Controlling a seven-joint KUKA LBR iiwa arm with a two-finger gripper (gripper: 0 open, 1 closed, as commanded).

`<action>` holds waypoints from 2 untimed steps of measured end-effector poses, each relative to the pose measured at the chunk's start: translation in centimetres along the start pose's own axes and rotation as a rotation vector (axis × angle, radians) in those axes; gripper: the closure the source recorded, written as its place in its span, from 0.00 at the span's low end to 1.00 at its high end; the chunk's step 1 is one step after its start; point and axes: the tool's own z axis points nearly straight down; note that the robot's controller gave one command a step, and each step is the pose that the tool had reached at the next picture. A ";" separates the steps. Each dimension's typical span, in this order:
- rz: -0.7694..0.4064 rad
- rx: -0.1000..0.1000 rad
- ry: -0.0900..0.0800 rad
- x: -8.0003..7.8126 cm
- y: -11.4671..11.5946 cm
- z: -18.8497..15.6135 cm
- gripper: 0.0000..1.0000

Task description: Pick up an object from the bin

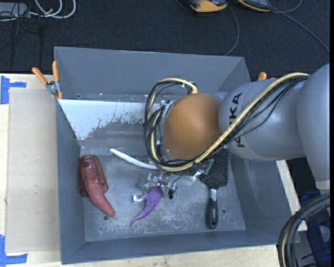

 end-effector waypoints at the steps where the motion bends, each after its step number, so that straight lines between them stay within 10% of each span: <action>1: 0.000 -0.003 0.001 0.0 0.1 -0.2 1.00; 2: 0.001 -0.011 0.007 0.1 0.3 -2.2 1.00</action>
Offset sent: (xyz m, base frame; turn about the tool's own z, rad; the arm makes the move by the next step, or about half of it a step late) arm 0.0000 0.0000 0.0938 0.0000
